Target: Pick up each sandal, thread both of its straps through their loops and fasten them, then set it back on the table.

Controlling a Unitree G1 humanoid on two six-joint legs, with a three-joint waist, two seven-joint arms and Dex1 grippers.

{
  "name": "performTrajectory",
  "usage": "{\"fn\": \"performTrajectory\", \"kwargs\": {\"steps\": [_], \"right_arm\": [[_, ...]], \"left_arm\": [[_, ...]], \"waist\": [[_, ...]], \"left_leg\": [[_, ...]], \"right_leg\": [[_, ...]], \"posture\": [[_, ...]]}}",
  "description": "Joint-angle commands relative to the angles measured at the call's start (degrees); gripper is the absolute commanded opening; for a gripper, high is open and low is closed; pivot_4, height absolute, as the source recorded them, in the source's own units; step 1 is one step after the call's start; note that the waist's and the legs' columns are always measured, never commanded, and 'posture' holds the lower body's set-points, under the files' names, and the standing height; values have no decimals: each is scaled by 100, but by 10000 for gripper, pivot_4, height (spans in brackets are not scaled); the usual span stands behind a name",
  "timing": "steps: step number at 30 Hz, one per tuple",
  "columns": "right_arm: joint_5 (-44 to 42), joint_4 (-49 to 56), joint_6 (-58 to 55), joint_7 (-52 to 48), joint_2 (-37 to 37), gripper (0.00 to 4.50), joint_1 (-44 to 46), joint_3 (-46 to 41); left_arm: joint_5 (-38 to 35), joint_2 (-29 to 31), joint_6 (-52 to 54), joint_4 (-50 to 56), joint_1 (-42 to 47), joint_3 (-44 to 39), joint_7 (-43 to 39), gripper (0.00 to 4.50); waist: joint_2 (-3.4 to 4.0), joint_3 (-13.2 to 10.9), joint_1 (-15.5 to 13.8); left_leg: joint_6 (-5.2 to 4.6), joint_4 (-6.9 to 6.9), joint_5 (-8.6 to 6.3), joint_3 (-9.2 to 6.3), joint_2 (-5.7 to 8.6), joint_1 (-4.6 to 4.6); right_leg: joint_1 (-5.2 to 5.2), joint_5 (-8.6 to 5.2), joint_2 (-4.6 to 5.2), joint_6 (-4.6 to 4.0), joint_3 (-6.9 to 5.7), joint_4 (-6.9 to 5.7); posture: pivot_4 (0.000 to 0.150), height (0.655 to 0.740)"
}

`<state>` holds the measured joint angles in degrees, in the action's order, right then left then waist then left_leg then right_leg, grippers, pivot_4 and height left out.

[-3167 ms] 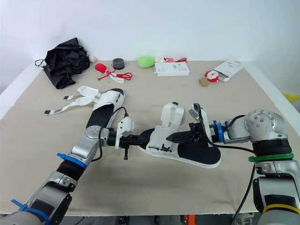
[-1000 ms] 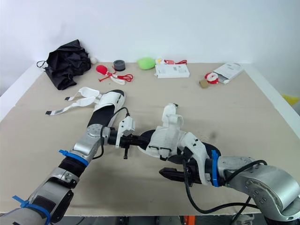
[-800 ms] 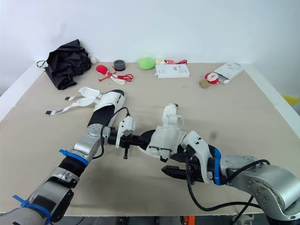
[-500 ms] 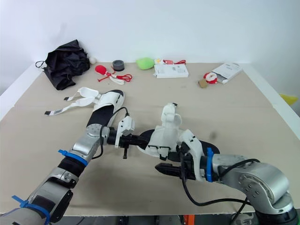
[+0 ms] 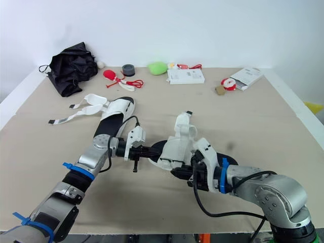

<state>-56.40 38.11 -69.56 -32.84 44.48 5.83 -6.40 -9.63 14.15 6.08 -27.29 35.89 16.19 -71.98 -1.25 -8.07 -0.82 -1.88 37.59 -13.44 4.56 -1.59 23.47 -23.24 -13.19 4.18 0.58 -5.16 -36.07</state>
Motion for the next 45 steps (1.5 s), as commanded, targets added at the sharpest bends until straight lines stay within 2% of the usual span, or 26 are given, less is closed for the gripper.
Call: {"fn": "performTrajectory", "kwargs": {"steps": [1,5,10,15,18,23,26,32,40,45], "right_arm": [[-641,610,50,-501,286,291,-19,-91],[-2047,934,460,-695,453,291,169,-653],[-3563,126,840,313,477,291,860,-603],[-4092,-812,1062,1635,390,291,1742,-265],[-3928,-1503,1005,2088,324,291,1955,-167],[-3366,-2053,877,2450,154,291,1894,-10],[-3091,-2474,802,2372,-19,291,1741,55],[-2154,-3166,819,1420,-135,291,1788,100],[-1457,-3575,881,232,-25,291,2311,-113],[-1635,-2969,732,-581,52,291,2504,-238]], "left_arm": [[439,69,227,-496,-270,413,46,0],[443,65,225,-491,-277,425,42,0],[441,55,223,-484,-311,454,39,0],[452,33,217,-504,-312,449,39,0],[450,28,219,-492,-325,445,35,0],[450,27,217,-467,-360,452,33,0],[446,30,217,-482,-343,451,22,0],[442,27,217,-506,-303,461,13,0],[430,28,256,-442,-342,466,39,0],[418,65,295,-362,-402,456,52,0]], "waist": [[-2,-1,-2],[-11,-6,-2],[-26,-15,-2],[-24,-15,-22],[-26,-16,-29],[-24,-14,-36],[-26,-13,-39],[-22,-11,-39],[-22,-12,-40],[-17,-14,-40]], "left_leg": [[1,0,-1,0,1,1],[0,0,-3,-7,2,2],[-1,0,-2,-6,2,-4],[0,-1,-4,-4,4,5],[-1,0,-4,0,6,9],[-5,0,-6,4,11,10],[-6,0,-6,3,10,6],[-8,2,-5,7,11,7],[-8,4,-5,5,11,7],[-8,4,-5,5,11,10]], "right_leg": [[0,-1,0,2,0,0],[3,-2,-1,5,-1,3],[6,-2,4,4,-1,5],[3,-3,7,1,-1,5],[-1,-1,9,1,1,5],[0,1,10,4,5,5],[3,2,9,6,4,5],[2,5,7,11,7,5],[2,5,7,13,6,5],[-1,5,8,12,7,4]], "posture": [[1500,7400],[1500,7400],[1500,7400],[1500,7400],[1500,7400],[1500,7400],[1500,7400],[1500,7400],[1500,7400],[1500,7400]]}}
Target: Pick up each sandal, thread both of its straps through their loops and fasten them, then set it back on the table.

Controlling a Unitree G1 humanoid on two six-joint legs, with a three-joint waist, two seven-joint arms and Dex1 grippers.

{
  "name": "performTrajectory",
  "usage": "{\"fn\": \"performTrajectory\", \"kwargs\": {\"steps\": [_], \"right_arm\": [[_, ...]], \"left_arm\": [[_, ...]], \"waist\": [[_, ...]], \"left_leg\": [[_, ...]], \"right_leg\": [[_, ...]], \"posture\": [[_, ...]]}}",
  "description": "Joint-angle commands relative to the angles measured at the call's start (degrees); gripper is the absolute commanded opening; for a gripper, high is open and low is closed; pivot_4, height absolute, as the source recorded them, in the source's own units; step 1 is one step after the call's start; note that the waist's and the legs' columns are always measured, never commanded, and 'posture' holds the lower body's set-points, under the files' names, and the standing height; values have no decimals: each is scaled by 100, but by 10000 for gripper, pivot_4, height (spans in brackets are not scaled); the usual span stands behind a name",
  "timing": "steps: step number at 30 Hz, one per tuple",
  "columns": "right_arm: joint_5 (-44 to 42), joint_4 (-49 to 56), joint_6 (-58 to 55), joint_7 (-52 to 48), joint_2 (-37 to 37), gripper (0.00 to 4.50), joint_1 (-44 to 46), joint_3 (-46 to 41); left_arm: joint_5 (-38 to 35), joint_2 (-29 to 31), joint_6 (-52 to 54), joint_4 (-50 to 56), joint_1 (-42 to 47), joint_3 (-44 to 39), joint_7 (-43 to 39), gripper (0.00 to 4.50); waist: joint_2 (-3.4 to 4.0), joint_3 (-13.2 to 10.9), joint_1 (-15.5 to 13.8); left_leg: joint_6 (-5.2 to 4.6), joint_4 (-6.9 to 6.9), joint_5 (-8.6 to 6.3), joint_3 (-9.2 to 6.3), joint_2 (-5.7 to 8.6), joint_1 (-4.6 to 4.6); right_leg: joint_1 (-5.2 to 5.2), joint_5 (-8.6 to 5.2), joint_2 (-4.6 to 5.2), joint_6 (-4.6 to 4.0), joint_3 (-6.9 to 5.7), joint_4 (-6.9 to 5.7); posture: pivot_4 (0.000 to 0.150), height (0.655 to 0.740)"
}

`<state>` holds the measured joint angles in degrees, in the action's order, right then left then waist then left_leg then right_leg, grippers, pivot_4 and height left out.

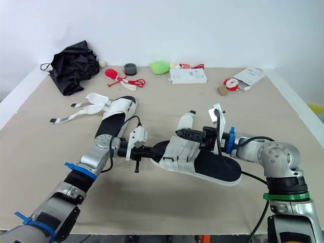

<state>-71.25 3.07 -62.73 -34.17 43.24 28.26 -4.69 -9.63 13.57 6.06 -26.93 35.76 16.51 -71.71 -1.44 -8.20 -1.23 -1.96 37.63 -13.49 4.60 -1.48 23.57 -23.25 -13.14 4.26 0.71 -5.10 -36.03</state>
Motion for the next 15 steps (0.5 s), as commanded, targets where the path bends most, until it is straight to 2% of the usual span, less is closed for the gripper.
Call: {"fn": "performTrajectory", "kwargs": {"steps": [1,9,12,15], "right_arm": [[-130,629,54,-528,179,291,257,-411],[-248,999,43,-668,40,291,359,-487],[86,648,107,-619,-30,291,325,-379],[745,-170,329,-740,-107,291,281,-191]], "left_arm": [[418,127,302,-392,-392,421,27,0],[408,144,329,-357,-408,415,45,0],[408,145,334,-353,-409,420,39,0],[414,140,332,-362,-398,434,26,0]], "waist": [[3,-1,0],[2,-1,0],[1,-1,0],[1,-1,0]], "left_leg": [[0,0,0,0,0,1],[-1,0,-1,-1,-1,0],[-1,0,-1,-1,-1,1],[-1,0,-1,1,-1,-1]], "right_leg": [[-1,0,0,0,0,0],[-2,0,3,-1,-3,0],[-2,0,4,-1,-3,0],[-1,1,4,-3,-3,0]], "posture": [[1500,7400],[1500,7400],[1500,7400],[1500,7400]]}}
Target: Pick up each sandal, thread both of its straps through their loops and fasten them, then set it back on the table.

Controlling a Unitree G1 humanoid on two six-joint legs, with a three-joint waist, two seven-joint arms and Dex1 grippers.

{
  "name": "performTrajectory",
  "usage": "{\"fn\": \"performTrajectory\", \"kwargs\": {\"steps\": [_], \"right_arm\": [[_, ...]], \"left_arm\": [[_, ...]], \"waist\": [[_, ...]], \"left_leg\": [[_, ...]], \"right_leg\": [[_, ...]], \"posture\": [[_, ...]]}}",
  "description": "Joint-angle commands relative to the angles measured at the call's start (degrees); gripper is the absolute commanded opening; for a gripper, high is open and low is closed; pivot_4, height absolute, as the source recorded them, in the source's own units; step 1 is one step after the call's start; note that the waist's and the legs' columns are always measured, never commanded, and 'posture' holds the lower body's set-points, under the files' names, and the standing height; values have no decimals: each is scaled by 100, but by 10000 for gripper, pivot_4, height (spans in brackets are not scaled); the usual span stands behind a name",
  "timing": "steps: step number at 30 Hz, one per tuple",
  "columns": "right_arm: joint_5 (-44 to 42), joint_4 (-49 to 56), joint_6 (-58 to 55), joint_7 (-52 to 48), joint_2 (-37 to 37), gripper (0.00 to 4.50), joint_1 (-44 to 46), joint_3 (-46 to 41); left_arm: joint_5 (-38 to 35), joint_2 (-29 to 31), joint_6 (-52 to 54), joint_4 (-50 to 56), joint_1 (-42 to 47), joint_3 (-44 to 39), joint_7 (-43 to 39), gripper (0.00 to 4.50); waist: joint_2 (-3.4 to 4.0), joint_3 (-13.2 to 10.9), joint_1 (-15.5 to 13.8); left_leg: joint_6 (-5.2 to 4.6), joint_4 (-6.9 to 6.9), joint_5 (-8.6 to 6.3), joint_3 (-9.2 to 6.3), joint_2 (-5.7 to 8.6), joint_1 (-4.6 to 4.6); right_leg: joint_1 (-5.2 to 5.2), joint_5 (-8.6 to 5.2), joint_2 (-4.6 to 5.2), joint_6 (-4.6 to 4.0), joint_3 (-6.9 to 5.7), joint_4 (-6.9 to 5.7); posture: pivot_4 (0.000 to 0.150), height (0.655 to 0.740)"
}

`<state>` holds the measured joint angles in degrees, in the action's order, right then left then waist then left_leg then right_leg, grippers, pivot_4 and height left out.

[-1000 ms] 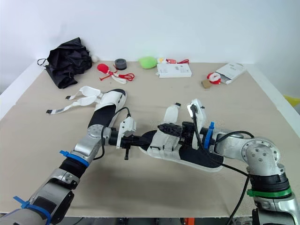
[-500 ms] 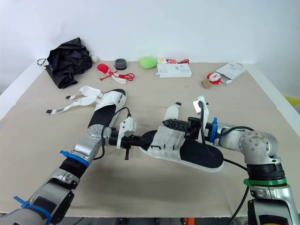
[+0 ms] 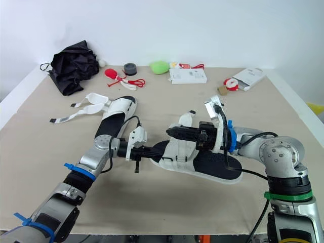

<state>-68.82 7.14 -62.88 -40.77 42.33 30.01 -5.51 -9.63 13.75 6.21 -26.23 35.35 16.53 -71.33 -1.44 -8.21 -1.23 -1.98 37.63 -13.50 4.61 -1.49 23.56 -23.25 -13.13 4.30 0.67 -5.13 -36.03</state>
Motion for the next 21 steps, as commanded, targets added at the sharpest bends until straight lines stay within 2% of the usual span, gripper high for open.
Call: {"fn": "performTrajectory", "kwargs": {"steps": [1,10,14,15,16,17,19,20,21], "right_arm": [[677,-816,379,-145,-29,291,113,-66],[2018,-2801,900,-400,-250,291,349,17],[2275,-3093,1206,-159,-519,291,573,-164],[2335,-3264,1212,8,-594,3994,680,-221],[2378,-3260,1210,48,-657,10146,708,-233],[2433,-3270,1171,94,-693,10146,731,-210],[2476,-3177,1122,13,-719,18632,702,-203],[2554,-3198,1055,36,-715,20853,727,-175],[2626,-3226,962,50,-715,25878,755,-164]], "left_arm": [[416,120,319,-432,-354,436,-10,0],[387,159,388,-317,-398,441,18,0],[358,174,415,-283,-407,460,59,0],[353,174,419,-276,-409,460,64,0],[347,169,422,-267,-414,462,75,0],[340,165,428,-259,-417,461,82,0],[331,148,438,-255,-421,457,105,0],[330,147,441,-249,-426,458,107,0],[329,146,446,-239,-433,460,110,0]], "waist": [[1,0,0],[4,2,0],[4,3,24],[5,4,46],[5,4,46],[6,4,47],[6,5,50],[13,7,58],[20,9,59]], "left_leg": [[0,1,0,2,0,0],[-2,6,1,8,0,-7],[-8,12,5,13,-2,-17],[-13,13,9,14,-3,-18],[-19,14,14,17,-4,-19],[-19,15,14,17,-4,-19],[-21,14,17,19,-5,-19],[-21,14,17,19,-6,-17],[-20,5,17,29,-7,-15]], "right_leg": [[-1,1,0,-1,1,0],[5,9,-1,-4,3,-1],[10,22,1,-2,7,-1],[10,27,1,0,8,-1],[9,31,2,-4,10,-1],[9,31,2,-4,10,-1],[5,25,5,-16,9,-1],[6,24,5,-18,9,-1],[0,30,5,-10,16,-2]], "posture": [[1500,7400],[1500,7400],[1500,7400],[1500,7400],[1500,7400],[1500,7400],[1500,7400],[1500,7400],[1500,7400]]}}
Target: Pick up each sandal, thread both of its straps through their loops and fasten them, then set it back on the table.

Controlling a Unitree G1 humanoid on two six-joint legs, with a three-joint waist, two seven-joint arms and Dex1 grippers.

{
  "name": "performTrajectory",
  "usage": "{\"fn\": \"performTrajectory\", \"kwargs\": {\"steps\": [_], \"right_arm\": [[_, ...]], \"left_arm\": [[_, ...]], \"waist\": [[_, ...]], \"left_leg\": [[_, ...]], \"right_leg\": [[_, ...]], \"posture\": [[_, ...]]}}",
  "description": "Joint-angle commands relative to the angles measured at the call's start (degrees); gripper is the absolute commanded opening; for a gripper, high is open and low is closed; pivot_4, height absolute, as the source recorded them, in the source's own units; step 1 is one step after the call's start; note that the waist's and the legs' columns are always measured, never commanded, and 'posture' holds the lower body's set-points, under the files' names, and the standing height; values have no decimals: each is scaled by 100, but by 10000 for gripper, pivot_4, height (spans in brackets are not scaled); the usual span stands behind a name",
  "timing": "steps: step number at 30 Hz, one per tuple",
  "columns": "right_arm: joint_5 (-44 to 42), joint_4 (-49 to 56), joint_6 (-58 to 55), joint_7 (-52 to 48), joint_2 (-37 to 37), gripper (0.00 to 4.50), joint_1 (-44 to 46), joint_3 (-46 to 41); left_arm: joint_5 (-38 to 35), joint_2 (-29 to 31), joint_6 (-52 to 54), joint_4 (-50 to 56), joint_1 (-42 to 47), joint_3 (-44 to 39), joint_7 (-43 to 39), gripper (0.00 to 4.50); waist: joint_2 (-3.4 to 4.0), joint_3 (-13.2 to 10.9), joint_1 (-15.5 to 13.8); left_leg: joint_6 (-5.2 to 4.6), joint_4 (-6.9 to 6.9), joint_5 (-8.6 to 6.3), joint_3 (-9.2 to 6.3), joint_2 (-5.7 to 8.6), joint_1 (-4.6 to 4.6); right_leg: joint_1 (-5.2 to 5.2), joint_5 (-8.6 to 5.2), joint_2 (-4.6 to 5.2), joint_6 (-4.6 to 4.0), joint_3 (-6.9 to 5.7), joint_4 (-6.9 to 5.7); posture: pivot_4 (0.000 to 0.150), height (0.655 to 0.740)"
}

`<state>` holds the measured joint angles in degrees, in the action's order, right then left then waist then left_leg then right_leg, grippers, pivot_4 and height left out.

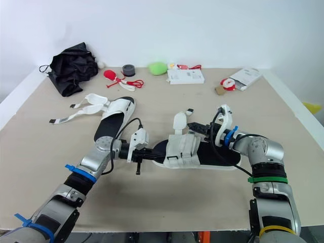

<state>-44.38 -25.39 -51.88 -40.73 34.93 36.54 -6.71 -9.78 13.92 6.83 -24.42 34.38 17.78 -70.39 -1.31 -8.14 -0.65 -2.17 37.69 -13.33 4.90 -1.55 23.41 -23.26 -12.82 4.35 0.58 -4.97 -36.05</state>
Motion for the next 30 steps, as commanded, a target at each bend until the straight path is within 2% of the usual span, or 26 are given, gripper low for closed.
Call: {"fn": "performTrajectory", "kwargs": {"steps": [1,2,3,7,13,17,24,30], "right_arm": [[214,51,-188,32,20,25878,109,-56],[238,138,-236,10,29,33676,112,-75],[244,183,-289,-7,36,35962,139,-103],[251,357,-388,-59,73,35962,295,-235],[62,434,-580,-207,335,35962,1161,-647],[178,609,-783,-437,478,35962,1582,-406],[563,729,-855,-675,414,35962,1394,182],[1083,-80,-495,-932,355,35962,1360,516]], "left_arm": [[341,132,391,-406,-346,336,15,0],[339,139,398,-388,-361,338,11,0],[339,140,403,-389,-362,339,9,0],[341,128,399,-427,-334,343,4,0],[344,101,363,-488,-289,358,-6,0],[359,101,340,-504,-272,359,-14,0],[360,134,345,-478,-289,333,-2,0],[340,204,394,-340,-388,306,12,0]], "waist": [[17,9,1],[18,9,1],[18,9,1],[19,9,0],[44,-4,0],[41,-2,-2],[41,-2,-1],[42,-2,-1]], "left_leg": [[2,-3,-1,4,0,0],[5,-9,-4,8,0,-1],[4,-10,-5,9,0,-1],[4,-11,-8,9,0,-1],[3,-10,-7,17,1,0],[3,-12,-8,17,1,0],[4,-12,-9,17,1,1],[4,-12,-9,18,1,1]], "right_leg": [[-1,2,0,3,3,-1],[-3,-2,-1,-4,6,-1],[-3,-3,-2,-6,7,-1],[-3,-5,-2,-8,7,-1],[-10,1,-1,2,12,0],[-10,-4,-3,-5,11,0],[-10,-4,2,-4,12,0],[-12,-4,2,-5,10,0]], "posture": [[1500,7400],[1500,7400],[1500,7400],[1500,7400],[1500,7400],[1500,7400],[1500,7400],[1500,7400]]}}
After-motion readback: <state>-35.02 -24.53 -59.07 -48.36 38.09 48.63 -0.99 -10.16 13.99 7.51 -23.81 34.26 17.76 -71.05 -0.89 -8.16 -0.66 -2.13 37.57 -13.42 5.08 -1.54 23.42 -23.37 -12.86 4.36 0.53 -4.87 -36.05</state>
